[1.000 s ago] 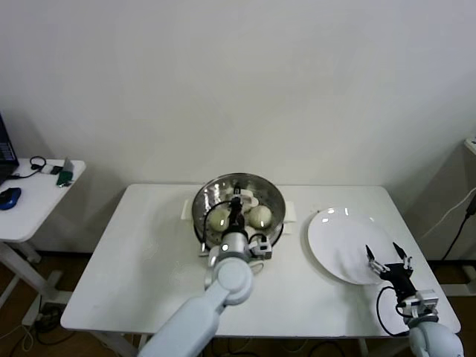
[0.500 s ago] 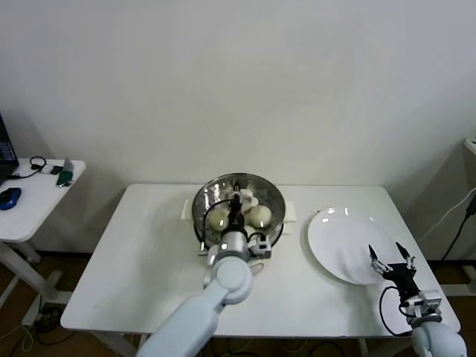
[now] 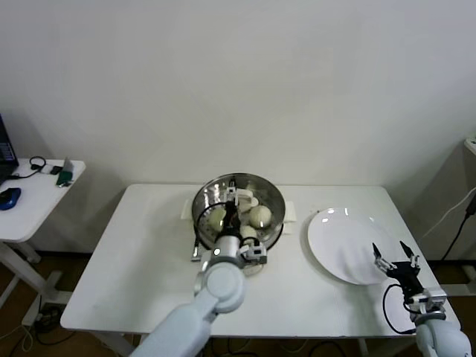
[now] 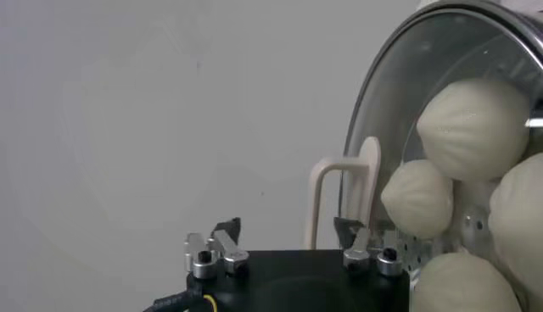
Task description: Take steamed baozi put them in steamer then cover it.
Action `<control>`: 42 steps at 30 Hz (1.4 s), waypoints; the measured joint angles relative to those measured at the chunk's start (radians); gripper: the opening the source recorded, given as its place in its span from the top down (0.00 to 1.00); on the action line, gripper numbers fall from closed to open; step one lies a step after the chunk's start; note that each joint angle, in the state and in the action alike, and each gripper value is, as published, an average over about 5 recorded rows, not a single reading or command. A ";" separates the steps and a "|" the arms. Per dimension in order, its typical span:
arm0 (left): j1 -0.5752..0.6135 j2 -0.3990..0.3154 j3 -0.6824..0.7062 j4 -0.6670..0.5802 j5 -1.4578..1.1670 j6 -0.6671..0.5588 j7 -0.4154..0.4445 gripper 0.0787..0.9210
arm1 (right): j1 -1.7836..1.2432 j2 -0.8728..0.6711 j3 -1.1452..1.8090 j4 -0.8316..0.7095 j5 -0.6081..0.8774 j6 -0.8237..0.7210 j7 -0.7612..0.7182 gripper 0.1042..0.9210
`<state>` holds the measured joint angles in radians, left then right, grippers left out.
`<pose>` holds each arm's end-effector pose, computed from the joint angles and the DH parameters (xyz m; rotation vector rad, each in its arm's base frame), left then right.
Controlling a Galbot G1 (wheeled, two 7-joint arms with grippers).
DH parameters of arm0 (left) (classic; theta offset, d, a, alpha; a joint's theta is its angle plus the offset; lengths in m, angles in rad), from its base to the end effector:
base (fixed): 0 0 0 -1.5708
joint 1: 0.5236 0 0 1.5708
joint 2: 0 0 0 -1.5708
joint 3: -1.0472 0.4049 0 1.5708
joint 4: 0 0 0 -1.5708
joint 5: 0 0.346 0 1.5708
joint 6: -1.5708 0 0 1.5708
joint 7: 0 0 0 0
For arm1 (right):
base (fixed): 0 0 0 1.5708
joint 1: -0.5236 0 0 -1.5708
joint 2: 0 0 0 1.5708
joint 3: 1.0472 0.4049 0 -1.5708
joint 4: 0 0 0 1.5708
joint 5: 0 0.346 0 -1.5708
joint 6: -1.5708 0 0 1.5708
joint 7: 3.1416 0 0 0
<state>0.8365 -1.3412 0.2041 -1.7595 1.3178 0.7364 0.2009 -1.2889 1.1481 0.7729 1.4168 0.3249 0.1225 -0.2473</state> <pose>0.3282 -0.1428 -0.3210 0.0546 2.3033 2.1275 0.2300 -0.2648 -0.4512 -0.0337 -2.9531 0.1579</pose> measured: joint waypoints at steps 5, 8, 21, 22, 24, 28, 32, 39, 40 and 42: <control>0.038 0.026 -0.010 -0.068 -0.020 0.000 -0.002 0.14 | 0.001 -0.002 0.001 0.003 0.005 -0.014 0.003 0.12; 0.065 0.042 -0.017 -0.113 -0.036 0.000 -0.009 0.12 | 0.003 -0.002 0.001 0.005 0.006 -0.019 0.005 0.12; 0.241 0.142 -0.163 -0.293 -0.246 0.000 -0.159 0.12 | -0.001 -0.009 -0.009 0.032 0.005 -0.025 0.007 0.12; 0.255 0.147 -0.182 -0.300 -0.274 0.000 -0.180 0.12 | -0.002 -0.009 -0.010 0.034 0.005 -0.025 0.007 0.12; 0.286 0.154 -0.226 -0.309 -0.335 -0.002 -0.225 0.12 | -0.005 -0.009 -0.012 0.040 0.006 -0.025 0.007 0.12; 0.356 0.155 -0.325 -0.318 -0.478 -0.046 -0.311 0.12 | -0.013 -0.010 -0.016 0.054 0.008 -0.024 0.007 0.12; 0.431 0.140 -0.431 -0.312 -0.643 -0.176 -0.369 0.12 | -0.024 -0.009 -0.022 0.075 0.009 -0.025 0.007 0.12; 0.537 0.094 -0.586 -0.260 -0.920 -0.474 -0.429 0.12 | -0.044 -0.007 -0.036 0.120 0.002 -0.037 0.008 0.12; 0.549 0.089 -0.600 -0.250 -0.954 -0.507 -0.435 0.12 | -0.047 -0.007 -0.038 0.126 0.001 -0.038 0.008 0.12; 0.569 0.082 -0.624 -0.231 -1.016 -0.565 -0.447 0.12 | -0.053 -0.006 -0.042 0.141 0.000 -0.039 0.008 0.12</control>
<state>1.4050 -1.2591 -0.4200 -1.9905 0.3022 0.1713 -0.2458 -1.3420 1.1423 0.7307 1.5575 0.3252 0.0834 -0.2395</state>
